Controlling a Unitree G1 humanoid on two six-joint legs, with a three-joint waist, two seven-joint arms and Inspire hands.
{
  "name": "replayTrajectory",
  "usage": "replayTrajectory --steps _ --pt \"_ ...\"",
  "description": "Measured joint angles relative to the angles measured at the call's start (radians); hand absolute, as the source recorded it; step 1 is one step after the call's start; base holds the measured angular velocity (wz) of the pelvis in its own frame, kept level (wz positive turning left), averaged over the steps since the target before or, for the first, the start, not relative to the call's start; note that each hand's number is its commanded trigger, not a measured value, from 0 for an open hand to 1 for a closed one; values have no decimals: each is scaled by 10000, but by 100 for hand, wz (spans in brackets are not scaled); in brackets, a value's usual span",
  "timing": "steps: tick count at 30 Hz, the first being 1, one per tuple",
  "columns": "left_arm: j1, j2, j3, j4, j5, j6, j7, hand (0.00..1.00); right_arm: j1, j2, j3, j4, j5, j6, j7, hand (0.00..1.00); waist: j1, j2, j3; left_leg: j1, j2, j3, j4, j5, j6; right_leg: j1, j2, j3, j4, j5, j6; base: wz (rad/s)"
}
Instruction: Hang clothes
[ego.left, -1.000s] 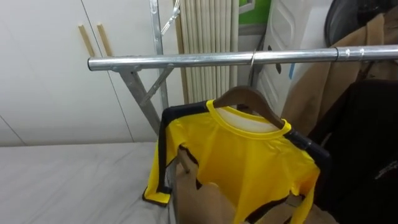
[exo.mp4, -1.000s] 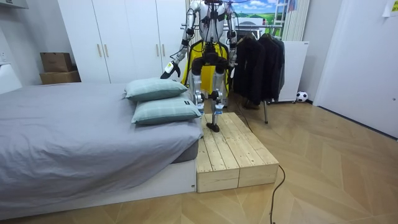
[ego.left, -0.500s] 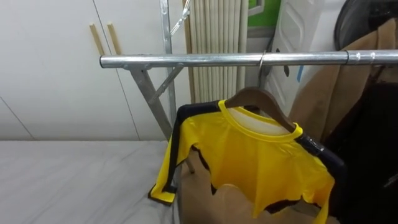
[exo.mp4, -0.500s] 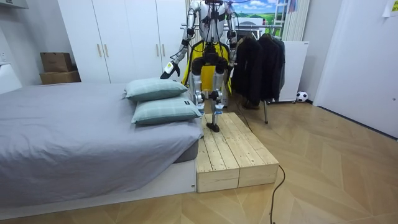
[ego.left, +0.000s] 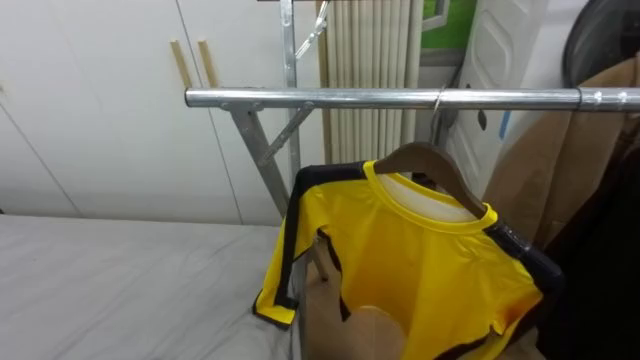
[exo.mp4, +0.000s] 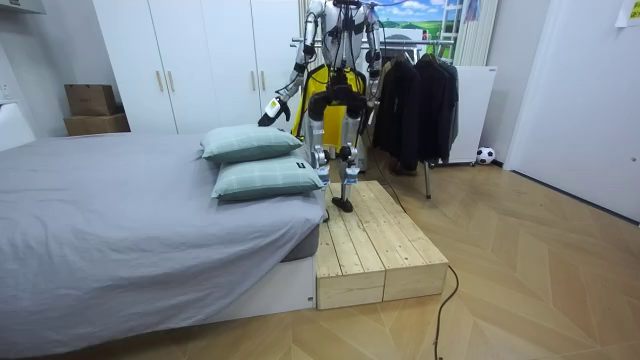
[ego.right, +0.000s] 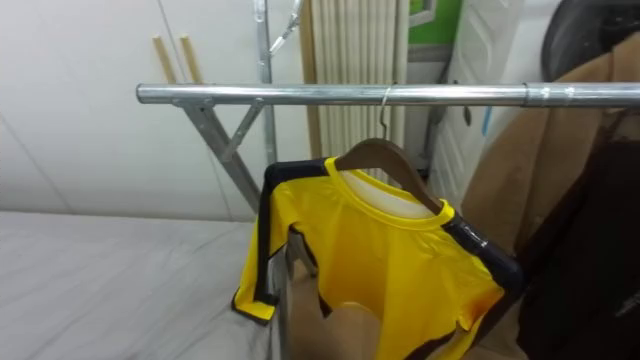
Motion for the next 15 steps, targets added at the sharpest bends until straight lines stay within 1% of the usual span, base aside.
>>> replayTrajectory --steps 1,2,3,4,5,6,7,8,10,11,12,13,14,15 --pt "-15 -32 -22 -4 9 -49 -16 0 -117 0 -3 4 -39 12 9 0 0 36 -10 -94 7 3 78 -1 -1 -25 -42 -212 -4 -7 -12 38" --pt "-44 -40 -18 3 14 -69 -30 0 -170 -5 -13 -1 -92 11 15 0 -1 63 -20 -132 8 3 92 0 -2 -36 -69 -325 -8 -11 -19 50" --pt "-100 -63 -44 3 14 -148 -122 0 -242 -50 -12 -31 -245 10 28 0 -8 175 -26 -213 12 4 94 0 -4 -42 -139 -631 -6 -26 -44 69" --pt "-132 -96 -98 1 28 -275 -280 0 -360 -108 -26 -38 -379 10 28 0 5 249 -17 -303 7 52 97 3 -8 -57 -257 -1173 -7 -93 -66 77" --pt "-140 -121 -105 -6 44 -322 -372 0 -436 -132 -28 -36 -388 7 27 0 -6 294 -16 -401 7 62 146 5 -13 -95 -325 -1457 -25 -137 -71 90" --pt "-229 -168 -108 -11 122 -357 -542 0 -568 -166 -40 -22 -389 -13 25 0 -10 344 -15 -646 32 163 327 10 -22 -158 -497 -2136 -29 -204 -88 106" --pt "-384 -256 -108 -30 223 -357 -675 0 -686 -213 -88 1 -389 -16 25 0 -29 416 -31 -931 73 378 544 29 -54 -209 -643 -2672 -55 -233 -85 116" --pt "-470 -296 -112 -71 223 -357 -773 0 -746 -232 -127 14 -392 -16 24 0 -38 427 -27 -1088 85 558 685 31 -61 -237 -735 -2951 -42 -282 -86 130" --pt "-674 -444 -107 -179 218 -319 -1084 0 -822 -245 -166 -100 -597 -14 -183 0 -60 390 -23 -1374 377 1827 1566 -36 -28 -291 -1068 -3993 277 -612 -77 134" --pt "-685 -495 -111 -186 218 -320 -1181 0 -829 -251 -248 -149 -720 -14 -216 0 -53 390 -23 -1377 497 2140 1850 -99 -35 -291 -1147 -4268 369 -707 -79 138" --pt "-729 -587 -125 -204 218 -304 -1423 0 -836 -265 -457 -233 -777 -4 -292 0 -60 401 -21 -1388 710 2546 2460 -258 -18 -277 -1259 -4783 454 -815 -58 143" --pt "-778 -666 -125 -236 219 -311 -1683 0 -852 -283 -634 -257 -721 -5 -336 0 -30 404 -19 -1370 891 2765 2968 -367 6 -263 -1348 -5346 479 -878 -38 150" --pt "-846 -689 -126 -248 226 -311 -1807 0 -869 -300 -700 -257 -659 -4 -359 0 -41 415 -18 -1363 956 2818 3135 -424 -15 -256 -1384 -5672 476 -904 -26 166" --pt "-1049 -735 -159 -239 231 -278 -1953 0 -914 -273 -767 -258 -554 -5 -453 0 -55 431 -13 -1262 1131 3023 3139 -572 -15 -260 -1461 -6349 492 -984 -2 175"
